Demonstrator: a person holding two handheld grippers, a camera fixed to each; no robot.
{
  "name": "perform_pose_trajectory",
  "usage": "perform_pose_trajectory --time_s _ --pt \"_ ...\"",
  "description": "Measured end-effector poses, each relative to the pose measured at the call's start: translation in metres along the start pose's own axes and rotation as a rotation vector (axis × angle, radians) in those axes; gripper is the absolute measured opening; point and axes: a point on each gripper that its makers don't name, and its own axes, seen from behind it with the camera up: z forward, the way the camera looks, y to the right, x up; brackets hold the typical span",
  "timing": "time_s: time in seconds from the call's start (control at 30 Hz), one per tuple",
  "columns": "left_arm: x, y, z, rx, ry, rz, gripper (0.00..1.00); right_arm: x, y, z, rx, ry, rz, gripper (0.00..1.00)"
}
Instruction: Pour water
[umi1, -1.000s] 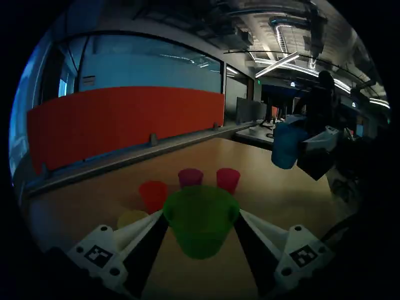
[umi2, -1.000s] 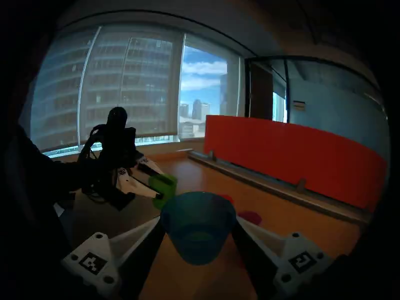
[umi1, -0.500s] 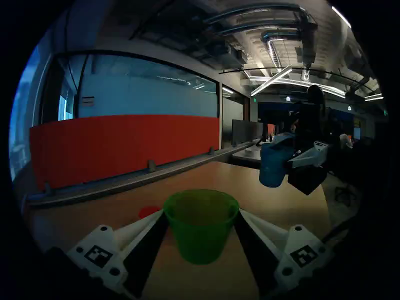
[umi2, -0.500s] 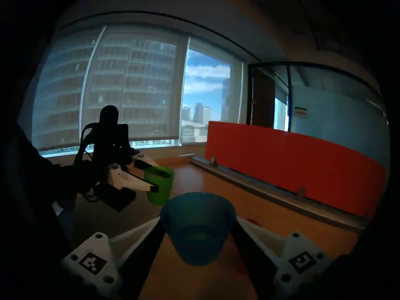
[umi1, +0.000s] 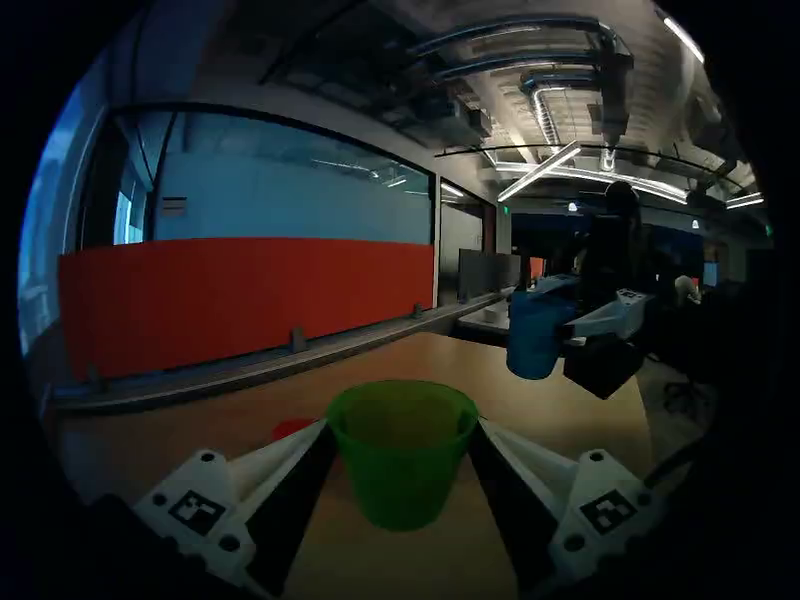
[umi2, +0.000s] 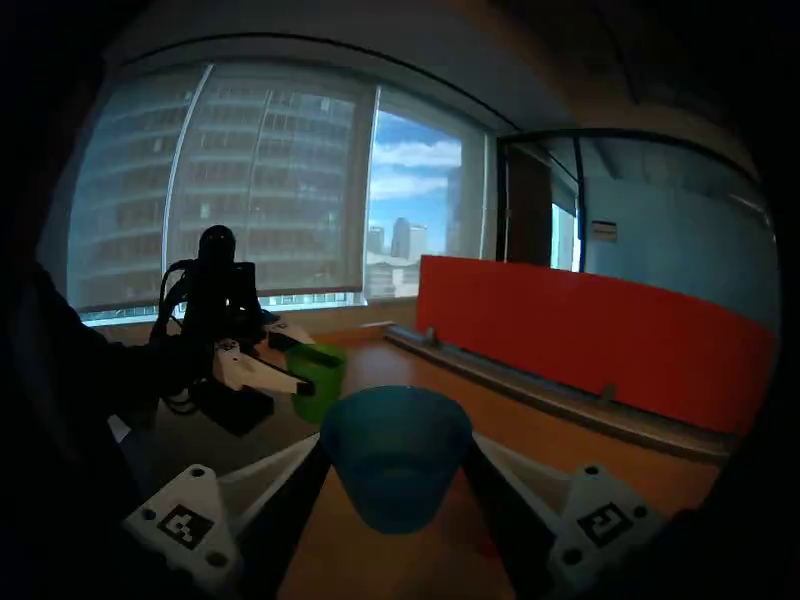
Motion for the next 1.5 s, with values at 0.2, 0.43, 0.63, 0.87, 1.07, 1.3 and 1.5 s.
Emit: perform_pose_trajectory --time_s 0.2,0.43,0.63,0.87,1.07,1.3,1.5 --pt "0.004 0.01 0.0 -0.028 0.016 0.001 0.87 0.004 0.008 0.002 -0.016 0.036 0.014 0.9" --pt "0.007 0.013 -0.001 -0.036 0.021 0.008 0.87 0.008 0.015 0.004 -0.028 0.057 0.023 0.9" --pt "0.007 0.016 -0.001 -0.045 0.024 0.008 0.87 0.012 0.011 0.006 -0.012 0.054 0.006 0.9" --pt "0.002 0.023 0.001 -0.057 0.015 0.012 0.88 0.022 0.008 0.009 0.002 0.052 -0.05 0.9" --pt "-0.003 0.031 0.003 -0.068 0.005 0.02 0.87 0.031 0.008 0.012 0.007 0.047 -0.13 0.9" --pt "-0.004 0.037 0.004 -0.071 0.015 0.01 0.87 0.038 0.005 0.017 0.006 0.035 -0.218 0.9" --pt "-0.006 0.038 0.005 -0.064 0.02 0.014 0.87 0.047 0.008 0.024 -0.009 0.027 -0.297 0.9"
